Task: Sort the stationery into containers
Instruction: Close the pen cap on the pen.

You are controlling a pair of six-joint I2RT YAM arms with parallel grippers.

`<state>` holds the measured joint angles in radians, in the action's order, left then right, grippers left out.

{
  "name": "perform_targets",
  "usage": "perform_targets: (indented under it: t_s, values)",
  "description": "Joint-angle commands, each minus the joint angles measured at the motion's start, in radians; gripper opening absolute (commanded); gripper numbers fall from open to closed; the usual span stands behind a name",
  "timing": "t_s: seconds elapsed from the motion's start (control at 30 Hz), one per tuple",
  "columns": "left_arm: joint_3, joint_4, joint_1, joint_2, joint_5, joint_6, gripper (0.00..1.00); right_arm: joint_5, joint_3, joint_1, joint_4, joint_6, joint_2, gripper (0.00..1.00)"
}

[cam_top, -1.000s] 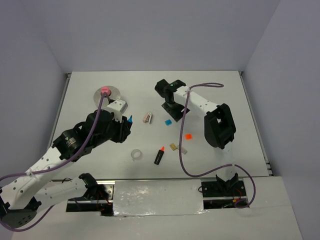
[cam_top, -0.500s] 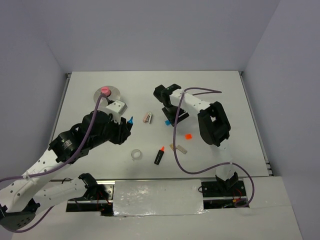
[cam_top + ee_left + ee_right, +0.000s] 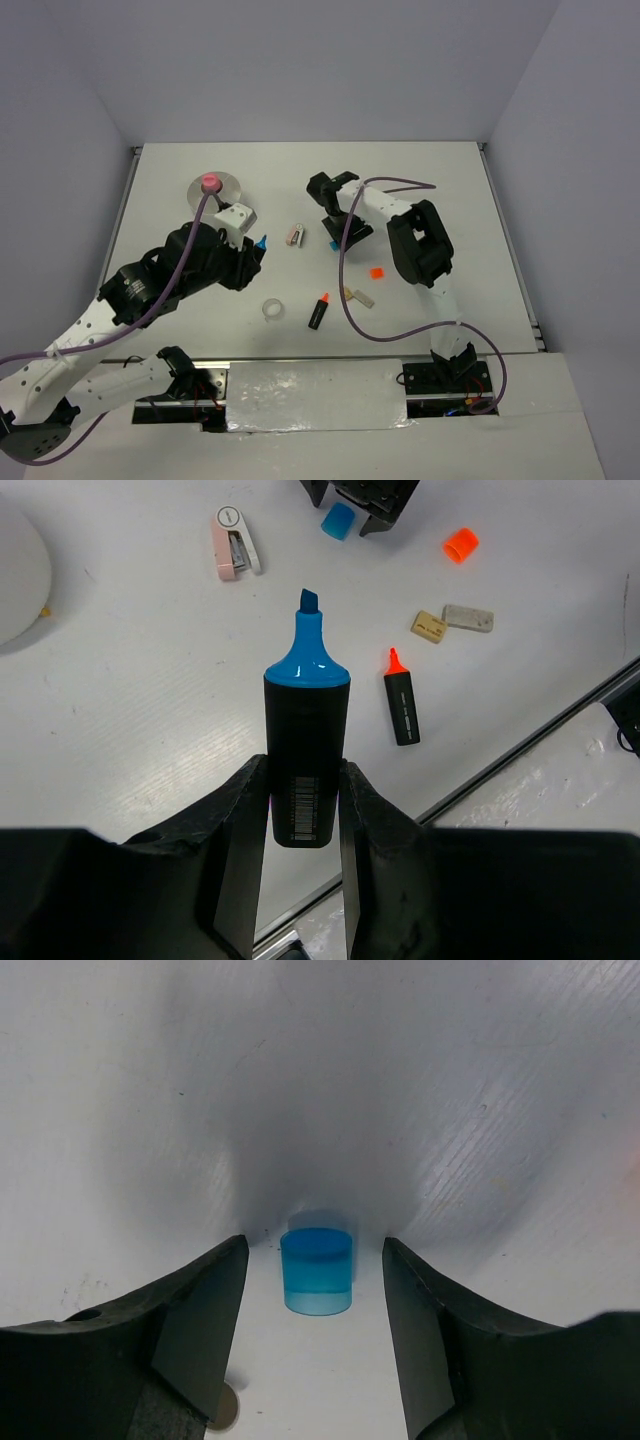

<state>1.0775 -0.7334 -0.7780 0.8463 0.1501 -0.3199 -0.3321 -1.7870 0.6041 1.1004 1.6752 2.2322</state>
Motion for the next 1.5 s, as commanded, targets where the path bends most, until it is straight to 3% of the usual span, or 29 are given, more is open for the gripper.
perform_targets:
  t_s: [0.0, 0.1, 0.27, 0.4, 0.5, 0.67, 0.83, 1.03, 1.13, 1.23, 1.47]
  values:
    - [-0.001, 0.016, -0.001, -0.018, -0.009, 0.025, 0.00, -0.016, -0.026, 0.006, 0.003, 0.017, 0.020, 0.64]
    - [-0.004, 0.011, -0.001, -0.027, -0.004, 0.024, 0.00, -0.031, -0.002, 0.013, 0.009, 0.029, 0.014, 0.58]
    - [-0.011, 0.014, -0.001, -0.030, -0.012, 0.018, 0.00, -0.027, 0.046, 0.014, -0.010, 0.017, 0.004, 0.37]
    - [-0.007, 0.023, -0.001, -0.027, -0.026, 0.012, 0.00, -0.042, 0.087, 0.013, -0.109, -0.063, -0.029, 0.28]
    - [-0.001, 0.037, -0.001, -0.023, -0.050, 0.005, 0.00, -0.085, 0.127, 0.010, -0.221, -0.198, -0.103, 0.26]
    - [0.015, 0.084, 0.000, -0.006, -0.115, -0.021, 0.00, -0.110, 0.256, -0.004, -0.484, -0.546, -0.376, 0.26]
    - [0.024, 0.190, 0.000, 0.011, -0.234, -0.056, 0.00, 0.086, 0.405, -0.020, -0.732, -0.935, -0.659, 0.26]
    - [0.021, 0.467, 0.002, 0.023, -0.552, -0.171, 0.00, 0.378, 0.422, -0.026, -0.856, -1.149, -0.936, 0.26]
    - [0.016, 0.638, 0.002, 0.043, -0.665, -0.261, 0.00, 0.458, 0.371, -0.024, -0.887, -1.189, -1.025, 0.27]
    - [0.042, 0.706, 0.002, 0.082, -0.728, -0.333, 0.00, 0.511, 0.312, -0.026, -0.913, -1.212, -1.078, 0.26]
    - [0.047, 0.913, 0.002, 0.108, -0.813, -0.442, 0.00, 0.689, 0.291, -0.024, -1.094, -1.151, -1.099, 0.26]
